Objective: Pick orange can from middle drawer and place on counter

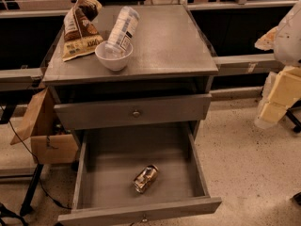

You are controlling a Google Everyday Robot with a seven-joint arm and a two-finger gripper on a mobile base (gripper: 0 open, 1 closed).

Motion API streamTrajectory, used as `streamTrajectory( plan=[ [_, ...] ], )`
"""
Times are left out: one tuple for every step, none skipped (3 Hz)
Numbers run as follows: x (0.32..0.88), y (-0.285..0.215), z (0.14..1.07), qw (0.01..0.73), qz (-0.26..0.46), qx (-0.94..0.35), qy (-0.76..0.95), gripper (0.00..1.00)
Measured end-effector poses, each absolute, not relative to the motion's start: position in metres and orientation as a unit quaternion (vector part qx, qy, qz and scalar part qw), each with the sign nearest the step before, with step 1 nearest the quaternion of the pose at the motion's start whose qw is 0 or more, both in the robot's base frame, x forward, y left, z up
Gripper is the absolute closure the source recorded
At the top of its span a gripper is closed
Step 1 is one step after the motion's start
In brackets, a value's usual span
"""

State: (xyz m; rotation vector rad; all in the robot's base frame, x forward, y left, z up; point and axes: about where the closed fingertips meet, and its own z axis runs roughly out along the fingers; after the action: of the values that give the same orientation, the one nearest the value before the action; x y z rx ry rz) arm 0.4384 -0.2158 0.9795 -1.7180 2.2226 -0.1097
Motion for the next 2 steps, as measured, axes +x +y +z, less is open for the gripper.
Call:
streamTrajectory(
  plan=[
    [0.438,-0.216,0.979,0.164,-0.038,-0.603,0.78,0.0],
    [0.443,-0.189,0.958,0.171,-0.033,-0.64,0.748,0.0]
  ],
)
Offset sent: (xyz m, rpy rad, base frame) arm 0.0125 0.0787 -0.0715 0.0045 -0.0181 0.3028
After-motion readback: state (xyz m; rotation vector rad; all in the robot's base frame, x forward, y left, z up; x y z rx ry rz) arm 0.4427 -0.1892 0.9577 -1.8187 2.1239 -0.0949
